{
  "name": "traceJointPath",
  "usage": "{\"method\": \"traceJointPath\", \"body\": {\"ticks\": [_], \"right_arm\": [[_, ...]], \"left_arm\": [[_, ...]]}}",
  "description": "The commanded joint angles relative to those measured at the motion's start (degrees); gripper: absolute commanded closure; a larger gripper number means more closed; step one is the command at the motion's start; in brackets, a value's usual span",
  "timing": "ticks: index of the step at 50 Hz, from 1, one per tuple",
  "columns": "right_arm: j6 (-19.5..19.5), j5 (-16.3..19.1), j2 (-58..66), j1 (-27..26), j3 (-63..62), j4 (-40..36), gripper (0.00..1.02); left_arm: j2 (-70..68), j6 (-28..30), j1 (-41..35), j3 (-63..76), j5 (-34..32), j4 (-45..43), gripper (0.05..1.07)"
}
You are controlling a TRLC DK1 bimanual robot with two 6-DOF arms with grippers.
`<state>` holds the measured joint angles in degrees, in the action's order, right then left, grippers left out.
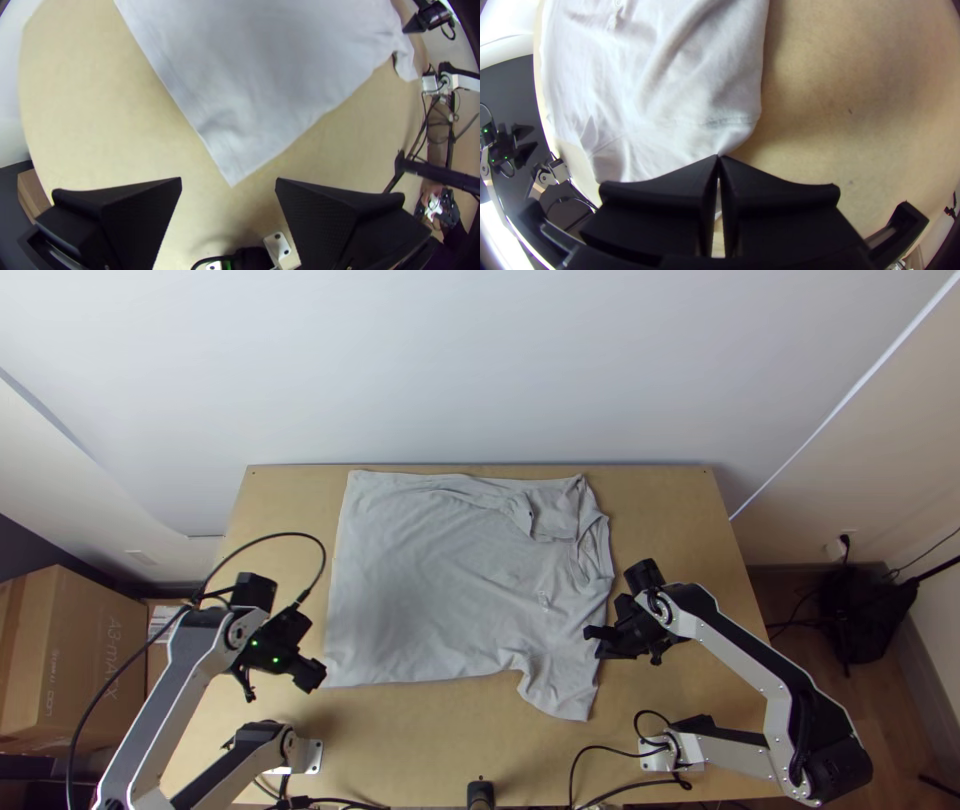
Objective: Fold the t-shirt
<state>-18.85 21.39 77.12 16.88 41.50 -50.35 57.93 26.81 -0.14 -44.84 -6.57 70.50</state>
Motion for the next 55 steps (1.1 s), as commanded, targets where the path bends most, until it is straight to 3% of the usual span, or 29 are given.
{"method": "traceJointPath", "body": {"ticks": [1, 12, 20, 39, 42, 47, 55], "right_arm": [[-0.92, -0.47, -1.45, 0.78, -0.98, -0.45, 1.0], [-0.84, -0.47, -1.98, 0.61, -1.15, -0.45, 1.0], [-0.92, -0.47, -2.06, 0.69, -1.15, -0.45, 1.0], [-1.89, -0.47, -2.5, 0.78, -1.68, -0.28, 1.0], [-1.98, -0.47, -2.85, 0.78, -1.68, -0.28, 1.0], [-1.98, -0.47, -3.21, 0.78, -1.68, -0.37, 1.0], [-1.89, -0.56, -4.96, -0.71, -1.68, -0.37, 1.0]], "left_arm": [[2.45, 0.17, -1.62, 3.27, 1.65, 0.16, 0.21], [4.38, 0.09, -2.85, 6.61, 2.7, -3.88, 0.22], [4.91, -1.32, -2.93, 8.72, 2.61, -7.66, 0.47], [10.18, -3.6, -5.66, 9.07, 2.35, -9.06, 0.47], [10.18, -3.69, -6.01, 9.24, 1.91, -9.86, 0.61], [7.37, -2.55, -7.15, 10.56, 0.68, -13.46, 1.05], [5.88, -2.02, -7.94, 10.39, 0.06, -13.46, 1.05]]}}
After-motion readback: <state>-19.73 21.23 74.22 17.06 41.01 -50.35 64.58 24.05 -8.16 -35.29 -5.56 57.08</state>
